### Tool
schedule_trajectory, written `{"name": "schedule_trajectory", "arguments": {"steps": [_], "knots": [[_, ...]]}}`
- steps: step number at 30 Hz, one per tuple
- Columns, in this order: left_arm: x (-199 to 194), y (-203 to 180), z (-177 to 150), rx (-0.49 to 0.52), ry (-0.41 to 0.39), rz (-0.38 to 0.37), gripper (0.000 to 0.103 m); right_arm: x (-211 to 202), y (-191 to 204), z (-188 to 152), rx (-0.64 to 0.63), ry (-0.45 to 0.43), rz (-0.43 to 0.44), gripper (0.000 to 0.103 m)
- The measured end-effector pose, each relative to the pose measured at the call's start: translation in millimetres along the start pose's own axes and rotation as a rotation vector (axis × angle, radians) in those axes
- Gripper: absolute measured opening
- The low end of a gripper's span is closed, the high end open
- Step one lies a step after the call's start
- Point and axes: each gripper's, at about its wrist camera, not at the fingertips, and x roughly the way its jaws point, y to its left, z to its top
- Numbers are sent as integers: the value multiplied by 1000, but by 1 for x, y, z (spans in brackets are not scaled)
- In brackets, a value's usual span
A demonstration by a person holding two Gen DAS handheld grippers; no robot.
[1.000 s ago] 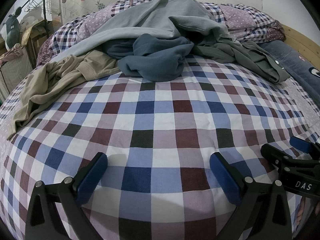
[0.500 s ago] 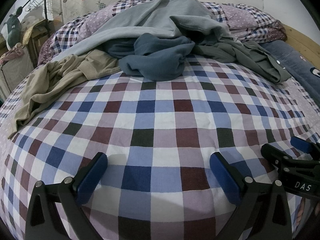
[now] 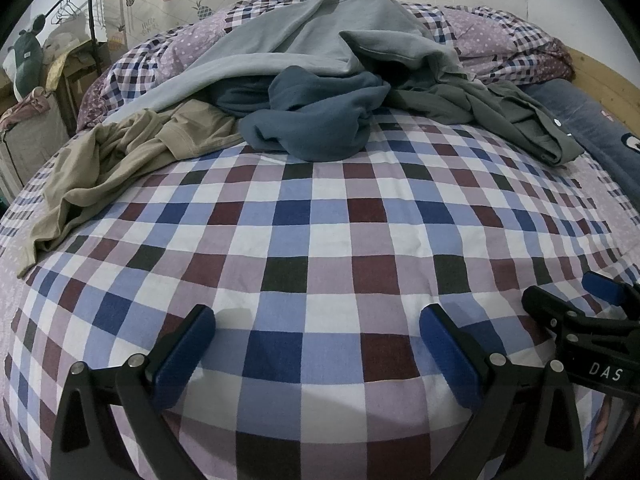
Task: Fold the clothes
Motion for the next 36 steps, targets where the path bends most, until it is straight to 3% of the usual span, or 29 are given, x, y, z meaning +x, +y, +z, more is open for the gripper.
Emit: {"name": "schedule_trajectory", "arguments": {"steps": [11,14,20,24,27,36], "knots": [[-16,1,4,-18,-24,-4,103,1,0,14,8,28,-5,103],[-37,5,9,-15,-71,-19,103,-5,1,20,14,31,-1,103],[-87,23,23,-12,-180,-44,103,-40,6,34,-31,-81,33,103],[-110,33,32,-10,-215,-64,103,-64,-1,40,-67,-145,61,103],[-120,35,36,-3,-223,-79,103,-80,-13,45,-112,-194,27,103],[-121,31,48,-33,-235,-182,103,-110,-76,70,-3,-279,-7,103]]}}
